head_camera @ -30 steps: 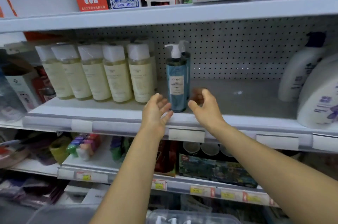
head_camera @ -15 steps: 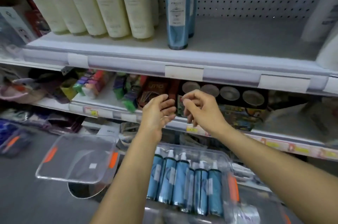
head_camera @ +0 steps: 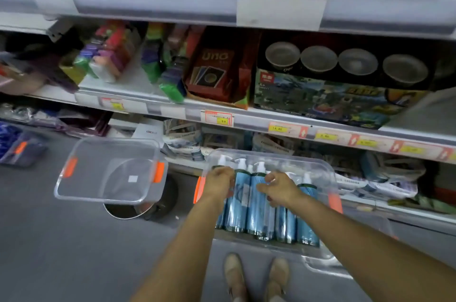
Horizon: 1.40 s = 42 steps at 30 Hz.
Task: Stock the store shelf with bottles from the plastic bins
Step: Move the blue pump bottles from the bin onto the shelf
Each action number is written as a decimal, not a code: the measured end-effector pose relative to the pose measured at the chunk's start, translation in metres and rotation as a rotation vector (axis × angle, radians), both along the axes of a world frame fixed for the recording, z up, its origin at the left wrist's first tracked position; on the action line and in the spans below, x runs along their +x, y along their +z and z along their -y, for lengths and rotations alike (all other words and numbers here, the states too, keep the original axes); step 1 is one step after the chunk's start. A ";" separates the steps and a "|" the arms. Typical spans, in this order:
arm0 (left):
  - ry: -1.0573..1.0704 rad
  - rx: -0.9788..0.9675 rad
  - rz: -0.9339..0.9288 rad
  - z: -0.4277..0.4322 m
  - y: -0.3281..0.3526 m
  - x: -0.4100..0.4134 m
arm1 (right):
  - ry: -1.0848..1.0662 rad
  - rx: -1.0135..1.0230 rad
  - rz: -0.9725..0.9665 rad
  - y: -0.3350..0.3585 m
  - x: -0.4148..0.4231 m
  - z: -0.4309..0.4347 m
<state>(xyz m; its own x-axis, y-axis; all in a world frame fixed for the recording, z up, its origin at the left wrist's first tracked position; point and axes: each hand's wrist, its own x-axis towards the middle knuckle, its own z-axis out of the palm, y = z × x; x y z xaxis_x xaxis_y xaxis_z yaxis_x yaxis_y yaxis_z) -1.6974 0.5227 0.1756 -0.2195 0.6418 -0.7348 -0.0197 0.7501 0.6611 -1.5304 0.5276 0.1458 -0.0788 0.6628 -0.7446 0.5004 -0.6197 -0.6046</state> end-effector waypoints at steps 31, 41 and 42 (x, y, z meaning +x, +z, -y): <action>-0.986 0.282 -0.805 -0.037 -0.084 0.020 | -0.420 -0.199 -0.168 -0.097 0.009 0.032; -0.410 0.331 0.036 -0.003 -0.078 0.010 | -0.500 -0.232 -0.467 -0.072 0.029 0.043; -0.349 0.312 0.073 -0.004 -0.071 0.008 | -0.490 -0.227 -0.487 -0.065 0.031 0.043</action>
<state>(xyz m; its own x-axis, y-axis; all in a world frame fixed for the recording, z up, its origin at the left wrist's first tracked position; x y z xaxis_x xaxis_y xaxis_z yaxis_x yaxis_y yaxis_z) -1.6891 0.5268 0.1043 0.0939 0.8604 -0.5010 0.1435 0.4862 0.8620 -1.4995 0.4848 0.0805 -0.1695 0.5403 -0.8242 -0.1601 -0.8403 -0.5180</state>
